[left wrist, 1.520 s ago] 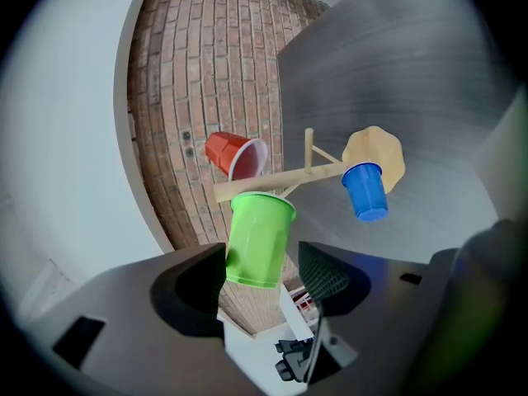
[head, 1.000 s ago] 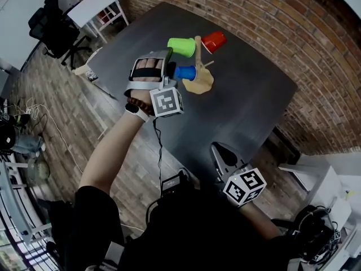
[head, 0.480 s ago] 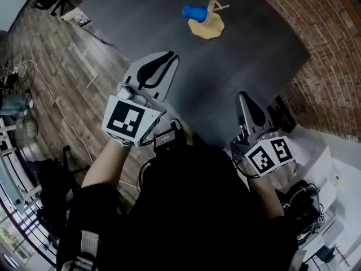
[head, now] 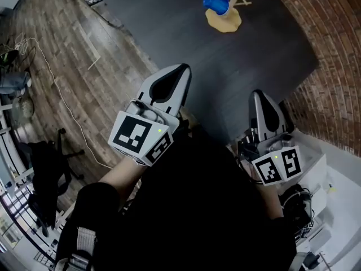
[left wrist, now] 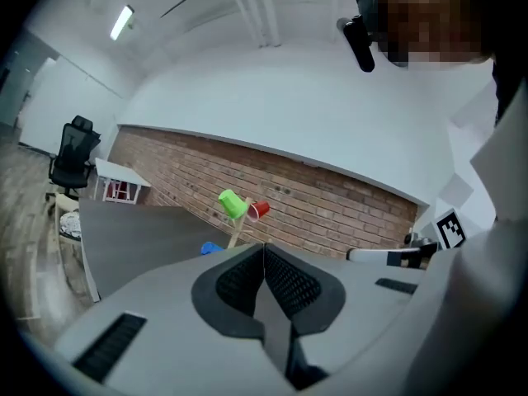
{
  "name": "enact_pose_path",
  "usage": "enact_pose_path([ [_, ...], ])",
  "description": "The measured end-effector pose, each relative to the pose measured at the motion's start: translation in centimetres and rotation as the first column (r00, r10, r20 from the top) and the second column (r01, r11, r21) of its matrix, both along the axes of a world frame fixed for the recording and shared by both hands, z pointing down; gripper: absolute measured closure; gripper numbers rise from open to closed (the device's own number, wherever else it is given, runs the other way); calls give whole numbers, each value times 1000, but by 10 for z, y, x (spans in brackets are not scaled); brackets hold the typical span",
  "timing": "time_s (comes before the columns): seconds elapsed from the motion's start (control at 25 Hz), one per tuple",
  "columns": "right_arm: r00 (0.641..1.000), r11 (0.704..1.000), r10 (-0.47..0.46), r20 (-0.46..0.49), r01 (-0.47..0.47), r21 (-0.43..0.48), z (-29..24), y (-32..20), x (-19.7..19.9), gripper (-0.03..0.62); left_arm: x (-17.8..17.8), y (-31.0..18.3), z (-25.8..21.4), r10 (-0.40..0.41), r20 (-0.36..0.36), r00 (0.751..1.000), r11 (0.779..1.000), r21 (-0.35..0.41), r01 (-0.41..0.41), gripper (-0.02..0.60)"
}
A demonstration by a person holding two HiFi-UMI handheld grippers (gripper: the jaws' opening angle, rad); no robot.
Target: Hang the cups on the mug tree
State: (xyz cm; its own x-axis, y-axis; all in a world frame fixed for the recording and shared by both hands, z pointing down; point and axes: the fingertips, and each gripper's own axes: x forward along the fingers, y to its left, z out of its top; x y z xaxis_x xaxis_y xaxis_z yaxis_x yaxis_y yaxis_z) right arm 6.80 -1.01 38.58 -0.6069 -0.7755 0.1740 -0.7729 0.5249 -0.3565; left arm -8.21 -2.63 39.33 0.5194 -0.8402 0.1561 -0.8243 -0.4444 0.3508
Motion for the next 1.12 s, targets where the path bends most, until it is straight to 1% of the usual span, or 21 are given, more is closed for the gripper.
enact_pose_path([
  [0.12,1000,1000,-17,-7,17,2,1,3,-7,563,18,10,-1,60,-17,998,998,-16,-61,560],
  [0.28,999,999,-35,-5,35,-19,7,5,-13,563,38,14,3,107,-76,991,992,-62,-112,560],
  [0.36,999,999,-40,-7,40,-16,7,5,-13,563,43,11,3,119,-76,990,991,-60,-124,560],
  [0.48,999,999,-44,-9,44,-12,7,4,-12,563,44,7,2,133,-54,990,989,-52,-136,560],
  [0.6,999,999,-50,-6,50,-13,8,5,-12,563,42,4,3,131,-35,991,990,-55,-132,560],
  [0.76,998,999,-54,-9,54,-7,7,4,-10,563,36,-4,0,98,-35,995,994,-45,-100,560],
  [0.92,998,998,-59,-10,59,-5,7,2,-9,563,37,-7,-1,99,-28,995,994,-43,-100,560],
  [1.12,998,998,-60,-9,60,-15,11,-1,-9,563,37,-11,4,95,-33,995,993,-61,-97,560],
])
